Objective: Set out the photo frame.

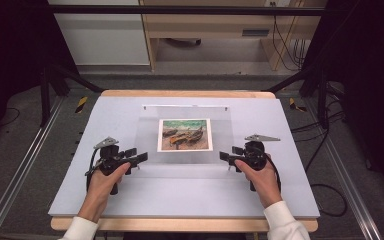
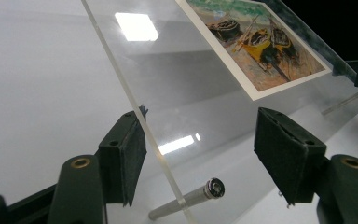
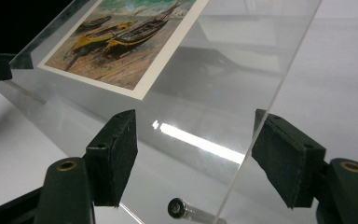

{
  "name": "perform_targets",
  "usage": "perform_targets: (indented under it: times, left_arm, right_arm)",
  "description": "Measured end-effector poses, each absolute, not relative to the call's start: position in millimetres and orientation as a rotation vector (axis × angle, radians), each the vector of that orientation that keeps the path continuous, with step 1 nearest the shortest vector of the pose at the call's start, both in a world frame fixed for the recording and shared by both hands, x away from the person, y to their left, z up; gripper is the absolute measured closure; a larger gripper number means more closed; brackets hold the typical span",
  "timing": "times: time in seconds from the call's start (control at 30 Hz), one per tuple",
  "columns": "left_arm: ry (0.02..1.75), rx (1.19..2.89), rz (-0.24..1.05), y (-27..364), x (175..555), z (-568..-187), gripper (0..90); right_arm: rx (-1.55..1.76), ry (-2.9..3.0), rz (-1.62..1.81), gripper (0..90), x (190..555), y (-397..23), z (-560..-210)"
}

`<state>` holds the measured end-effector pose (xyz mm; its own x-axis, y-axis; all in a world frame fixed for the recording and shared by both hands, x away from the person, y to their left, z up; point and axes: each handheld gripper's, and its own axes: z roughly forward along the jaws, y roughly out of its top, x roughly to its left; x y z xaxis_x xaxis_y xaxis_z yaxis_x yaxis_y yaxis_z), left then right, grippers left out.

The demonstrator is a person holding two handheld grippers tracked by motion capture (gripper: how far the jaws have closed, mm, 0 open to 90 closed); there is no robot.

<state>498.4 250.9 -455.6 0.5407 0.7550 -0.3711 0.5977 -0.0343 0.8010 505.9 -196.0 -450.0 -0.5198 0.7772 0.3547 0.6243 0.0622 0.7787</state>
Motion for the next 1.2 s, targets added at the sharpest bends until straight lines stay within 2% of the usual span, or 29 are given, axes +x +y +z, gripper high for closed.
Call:
perform_targets:
  times: [0.27,1.2]
  left_arm:
    - [1.144,1.716,0.195,254,492,-454,40.0]
    - [1.151,1.734,0.295,252,460,-450,51.1]
  right_arm:
    - [1.405,2.160,1.433,35.6,495,-196,-448]
    - [1.304,2.136,1.344,49.7,460,-196,-443]
